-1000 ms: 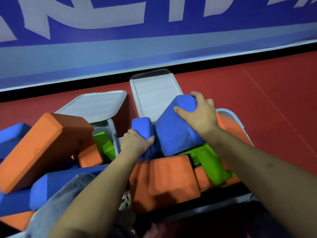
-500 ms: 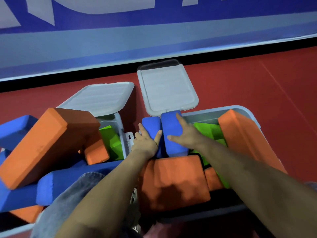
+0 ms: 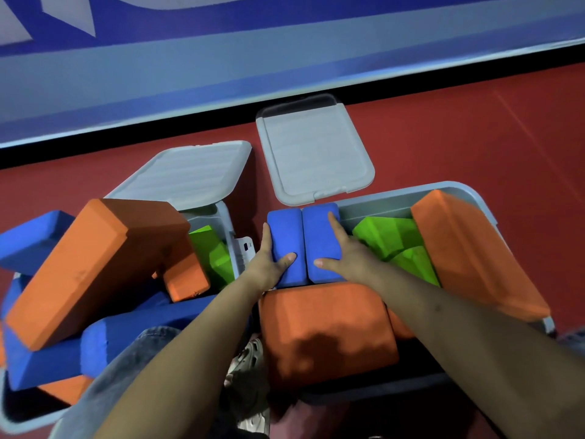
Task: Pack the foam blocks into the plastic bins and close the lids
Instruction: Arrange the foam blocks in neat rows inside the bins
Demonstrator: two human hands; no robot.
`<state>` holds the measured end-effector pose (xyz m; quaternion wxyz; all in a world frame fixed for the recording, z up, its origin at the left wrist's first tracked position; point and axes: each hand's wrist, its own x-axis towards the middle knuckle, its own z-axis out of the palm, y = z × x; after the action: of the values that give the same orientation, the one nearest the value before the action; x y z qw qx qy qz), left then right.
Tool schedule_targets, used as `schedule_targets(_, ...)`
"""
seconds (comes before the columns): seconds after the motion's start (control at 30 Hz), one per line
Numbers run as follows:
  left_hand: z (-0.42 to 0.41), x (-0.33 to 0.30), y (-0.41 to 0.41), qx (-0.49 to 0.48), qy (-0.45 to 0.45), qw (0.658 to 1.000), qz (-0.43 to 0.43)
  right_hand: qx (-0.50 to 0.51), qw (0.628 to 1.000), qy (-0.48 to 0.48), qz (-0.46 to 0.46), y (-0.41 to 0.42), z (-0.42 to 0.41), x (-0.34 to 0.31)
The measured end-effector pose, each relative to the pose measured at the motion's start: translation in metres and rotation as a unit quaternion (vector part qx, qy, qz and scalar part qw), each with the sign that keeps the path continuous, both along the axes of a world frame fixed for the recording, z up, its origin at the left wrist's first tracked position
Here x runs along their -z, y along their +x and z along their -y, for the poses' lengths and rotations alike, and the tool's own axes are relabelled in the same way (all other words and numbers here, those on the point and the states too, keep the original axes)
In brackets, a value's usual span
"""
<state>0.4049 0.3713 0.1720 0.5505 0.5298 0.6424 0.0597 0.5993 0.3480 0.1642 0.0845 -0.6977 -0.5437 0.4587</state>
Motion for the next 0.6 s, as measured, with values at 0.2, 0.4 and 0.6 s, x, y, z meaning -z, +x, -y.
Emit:
schedule_targets(0.2, 0.015, -0.009, 0.001, 0.013, 0.009, 0.998, -0.055, 0.013, 0.999, 0.005, -0.034, 0.001, 0.008, -0.006)
schedule_targets(0.4, 0.064, -0.032, -0.021, -0.034, -0.128, 0.991, -0.013, 0.153, 0.986, 0.056, -0.018, 0.006, 0.081, -0.011)
schedule_targets(0.6, 0.122, -0.045, -0.022, -0.126, -0.163, 0.977, 0.058, 0.082, 0.996, -0.023, 0.031, 0.013, 0.147, -0.019)
